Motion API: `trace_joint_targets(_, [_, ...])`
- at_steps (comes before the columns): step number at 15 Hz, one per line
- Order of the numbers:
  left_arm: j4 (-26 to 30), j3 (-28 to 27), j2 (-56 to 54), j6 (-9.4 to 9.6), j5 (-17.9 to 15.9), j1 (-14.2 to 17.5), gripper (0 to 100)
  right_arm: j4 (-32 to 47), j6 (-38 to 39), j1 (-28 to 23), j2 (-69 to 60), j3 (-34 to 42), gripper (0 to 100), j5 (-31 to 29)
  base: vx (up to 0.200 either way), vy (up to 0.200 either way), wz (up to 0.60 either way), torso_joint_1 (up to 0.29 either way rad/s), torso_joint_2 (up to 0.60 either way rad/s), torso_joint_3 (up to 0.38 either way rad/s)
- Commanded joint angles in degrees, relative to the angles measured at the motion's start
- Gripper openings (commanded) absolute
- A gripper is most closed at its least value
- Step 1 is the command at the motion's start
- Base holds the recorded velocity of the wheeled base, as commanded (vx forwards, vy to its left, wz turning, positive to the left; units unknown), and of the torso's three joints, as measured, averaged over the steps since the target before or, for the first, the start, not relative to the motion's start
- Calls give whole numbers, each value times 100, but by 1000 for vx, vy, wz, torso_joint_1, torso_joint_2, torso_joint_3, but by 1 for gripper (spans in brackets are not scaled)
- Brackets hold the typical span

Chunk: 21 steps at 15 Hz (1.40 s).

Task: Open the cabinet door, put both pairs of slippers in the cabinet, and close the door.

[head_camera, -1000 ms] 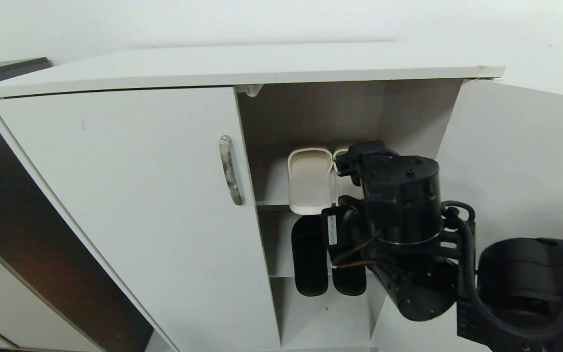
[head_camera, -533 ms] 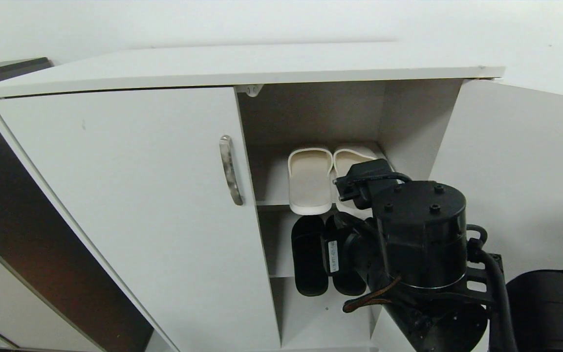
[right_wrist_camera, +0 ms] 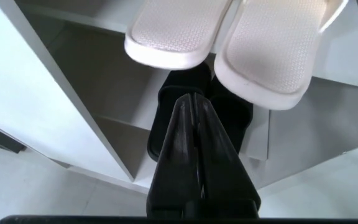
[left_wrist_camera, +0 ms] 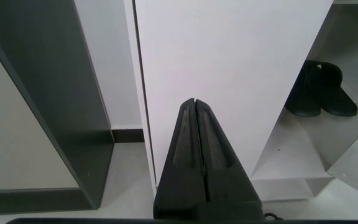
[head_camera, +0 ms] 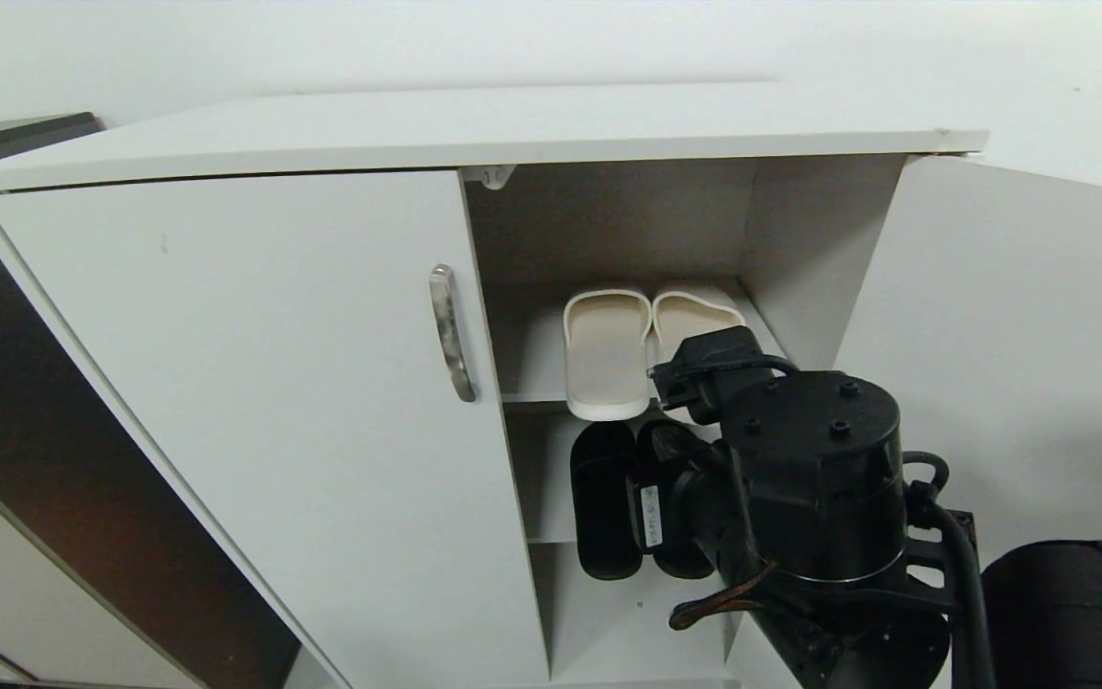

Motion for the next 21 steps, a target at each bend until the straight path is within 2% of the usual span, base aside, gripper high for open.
trace_joint_targets(1, [-1,1,7,-4,1,2,0,-1,1,1,41,16,0,0,-200,0,0,2,-2,2])
trace_joint_targets(18, [-1,1,7,-21,1,2,0,-36,1,-35,-11,200,0,105,-200,0,0,3,2,2])
trace_joint_targets(21, [-1,1,7,-21,1,2,0,-238,-34,-96,-55,394,0,299,0,0,0,0,0,0])
